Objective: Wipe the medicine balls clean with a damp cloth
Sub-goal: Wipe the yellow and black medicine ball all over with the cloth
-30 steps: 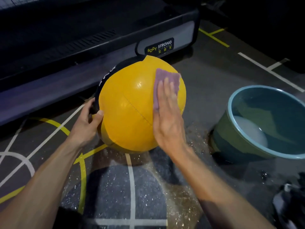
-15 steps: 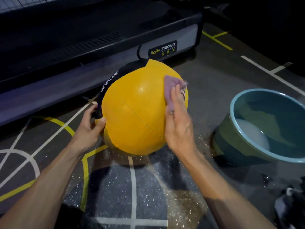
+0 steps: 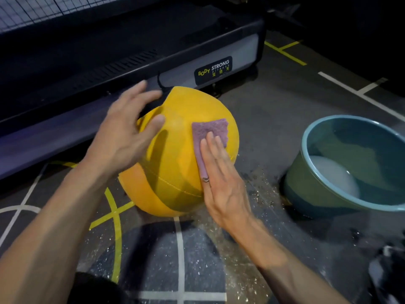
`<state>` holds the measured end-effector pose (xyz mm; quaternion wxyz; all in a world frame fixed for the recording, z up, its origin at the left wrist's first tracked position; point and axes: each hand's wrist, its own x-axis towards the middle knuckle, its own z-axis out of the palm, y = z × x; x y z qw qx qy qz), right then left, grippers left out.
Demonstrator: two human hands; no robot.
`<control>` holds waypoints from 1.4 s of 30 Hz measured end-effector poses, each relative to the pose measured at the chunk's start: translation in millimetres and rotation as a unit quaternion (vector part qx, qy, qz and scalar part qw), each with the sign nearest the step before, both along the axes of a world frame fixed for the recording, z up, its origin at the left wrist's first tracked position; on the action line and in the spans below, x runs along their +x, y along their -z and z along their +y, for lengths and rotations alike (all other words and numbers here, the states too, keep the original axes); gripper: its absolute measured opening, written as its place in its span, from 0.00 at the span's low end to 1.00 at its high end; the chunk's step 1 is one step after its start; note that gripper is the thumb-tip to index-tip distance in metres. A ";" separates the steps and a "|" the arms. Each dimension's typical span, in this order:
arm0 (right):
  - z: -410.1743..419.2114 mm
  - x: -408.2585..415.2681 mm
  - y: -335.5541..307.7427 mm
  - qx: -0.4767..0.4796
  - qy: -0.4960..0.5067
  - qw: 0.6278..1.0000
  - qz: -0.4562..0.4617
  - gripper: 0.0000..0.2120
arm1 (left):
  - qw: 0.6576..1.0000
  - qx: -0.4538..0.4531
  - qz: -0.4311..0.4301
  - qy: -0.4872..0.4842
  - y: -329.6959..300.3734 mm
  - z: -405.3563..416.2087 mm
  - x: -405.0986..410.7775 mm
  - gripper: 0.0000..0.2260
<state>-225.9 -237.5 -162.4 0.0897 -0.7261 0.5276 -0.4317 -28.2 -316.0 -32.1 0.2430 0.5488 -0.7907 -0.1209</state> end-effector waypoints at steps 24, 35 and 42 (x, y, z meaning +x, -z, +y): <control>16.6 43.4 16.5 0.064 -0.016 0.996 -0.067 0.26 | 0.984 0.069 0.067 -0.149 28.3 53.6 59.9 0.38; 15.0 16.5 -12.5 0.297 0.143 0.806 -0.492 0.19 | 0.963 0.097 0.134 -0.213 32.2 71.3 88.9 0.33; -3.6 75.4 -17.5 0.079 -0.064 0.989 -0.112 0.25 | 0.956 0.073 0.132 -0.251 32.3 82.4 84.0 0.37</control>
